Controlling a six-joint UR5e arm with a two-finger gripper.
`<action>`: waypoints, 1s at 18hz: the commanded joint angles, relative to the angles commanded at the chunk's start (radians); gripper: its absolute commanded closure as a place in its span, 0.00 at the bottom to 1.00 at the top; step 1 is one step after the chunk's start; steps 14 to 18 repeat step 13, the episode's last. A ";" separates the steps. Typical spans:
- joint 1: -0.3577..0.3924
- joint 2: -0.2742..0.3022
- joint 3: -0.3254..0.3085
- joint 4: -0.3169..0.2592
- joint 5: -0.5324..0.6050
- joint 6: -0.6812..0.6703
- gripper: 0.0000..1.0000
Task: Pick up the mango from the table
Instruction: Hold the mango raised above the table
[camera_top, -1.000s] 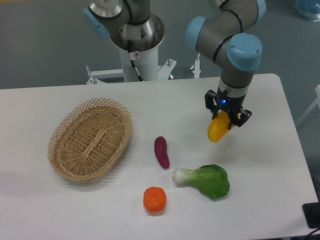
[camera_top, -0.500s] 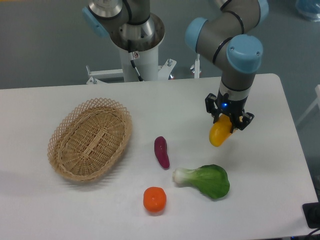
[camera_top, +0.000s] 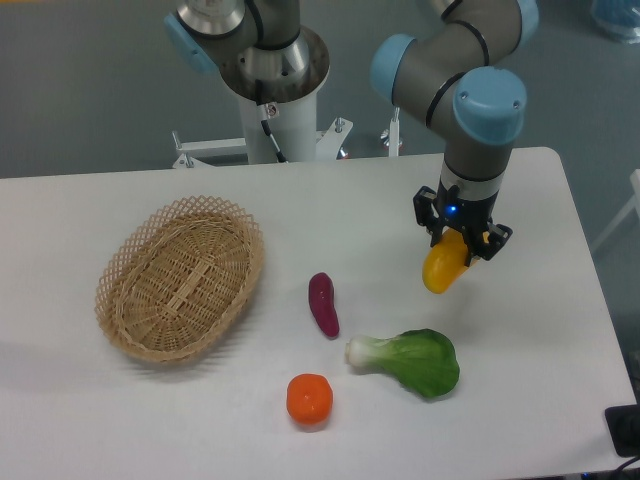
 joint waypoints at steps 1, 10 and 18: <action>0.000 -0.002 0.000 0.000 0.000 0.000 0.67; 0.002 -0.008 0.003 0.002 0.002 0.018 0.67; 0.002 -0.008 0.002 0.002 0.002 0.018 0.67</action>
